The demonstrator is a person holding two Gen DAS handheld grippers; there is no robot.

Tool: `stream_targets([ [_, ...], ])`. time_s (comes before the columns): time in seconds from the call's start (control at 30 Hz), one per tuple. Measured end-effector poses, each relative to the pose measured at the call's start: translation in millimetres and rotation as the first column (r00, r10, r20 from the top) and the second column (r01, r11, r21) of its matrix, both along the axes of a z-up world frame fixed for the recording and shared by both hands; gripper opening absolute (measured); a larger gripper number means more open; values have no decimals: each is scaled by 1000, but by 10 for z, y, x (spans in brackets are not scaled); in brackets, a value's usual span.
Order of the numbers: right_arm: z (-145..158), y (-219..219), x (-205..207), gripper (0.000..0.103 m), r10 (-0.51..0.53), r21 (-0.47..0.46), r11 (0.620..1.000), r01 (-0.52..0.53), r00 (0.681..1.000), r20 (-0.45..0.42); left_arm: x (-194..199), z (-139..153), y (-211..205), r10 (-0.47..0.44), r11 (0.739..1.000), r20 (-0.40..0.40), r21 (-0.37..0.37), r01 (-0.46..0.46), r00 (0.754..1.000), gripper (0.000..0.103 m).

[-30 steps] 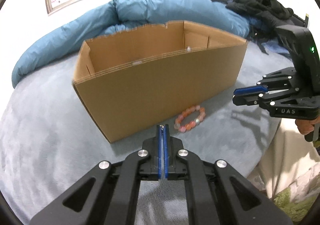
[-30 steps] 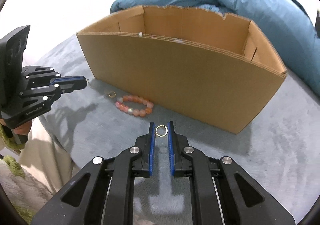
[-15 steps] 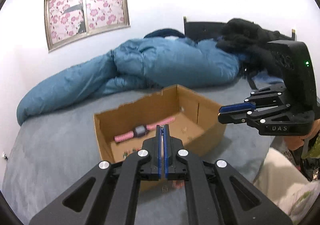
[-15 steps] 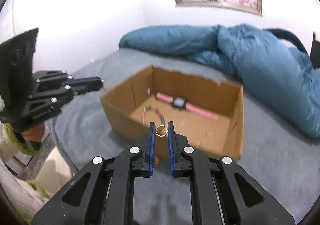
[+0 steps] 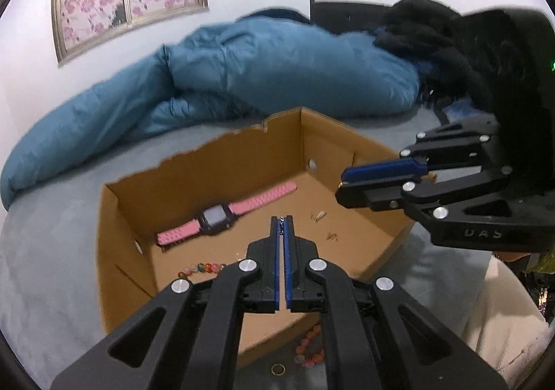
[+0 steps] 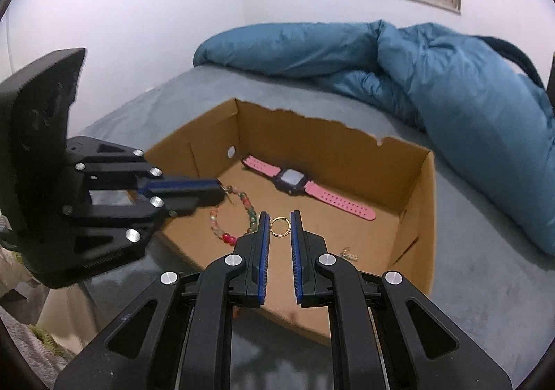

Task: Organize jewelry
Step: 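Carry the ring and chain charm over the box and open both tools, then withdraw both open tools from the box toward the orange bracelet and ring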

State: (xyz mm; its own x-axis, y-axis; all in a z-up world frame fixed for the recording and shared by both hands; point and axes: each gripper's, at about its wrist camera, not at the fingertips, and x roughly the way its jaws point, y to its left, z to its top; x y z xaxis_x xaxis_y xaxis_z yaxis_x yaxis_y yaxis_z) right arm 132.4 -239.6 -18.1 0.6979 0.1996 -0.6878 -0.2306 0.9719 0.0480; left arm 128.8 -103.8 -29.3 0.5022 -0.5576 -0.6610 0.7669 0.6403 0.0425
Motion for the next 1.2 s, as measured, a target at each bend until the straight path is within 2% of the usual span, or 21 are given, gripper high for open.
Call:
stream_targets([
  [0.17, -120, -28, 144, 11, 3, 18, 1000, -2, 999, -47, 107, -88, -68, -42, 999, -47, 6, 42, 998, 2],
  [0.3, -153, -43, 196, 13, 1, 32, 999, 1, 998, -58, 98, -128, -95, -54, 998, -45, 28, 55, 997, 3],
  [0.43, -153, -55, 199, 23, -4, 41, 999, 6, 998, -58, 114, -161, -69, -40, 999, -48, 30, 41, 998, 13],
  [0.53, -148, -71, 197, 23, -6, 48, 999, 9, 998, -58, 118, -139, -32, -32, 999, -53, 15, 32, 998, 18],
  [0.63, -109, -97, 170, 23, -14, 49, 999, 17, 999, -47, 105, -101, 0, -21, 1000, -41, 10, 21, 999, 18],
  [0.8, 36, -159, 27, 23, -50, 85, 995, 51, 999, -18, 10, 50, 100, 2, 1000, -22, -27, -3, 1000, 18],
  [1.03, 215, -68, -359, 23, -72, 104, 992, 70, 997, 17, -337, 306, 354, 35, 998, 30, -62, -33, 999, 18],
  [1.2, 270, 86, -710, 25, -58, 82, 995, 56, 998, 26, -639, 376, 613, 59, 996, 28, -71, -56, 998, 18],
])
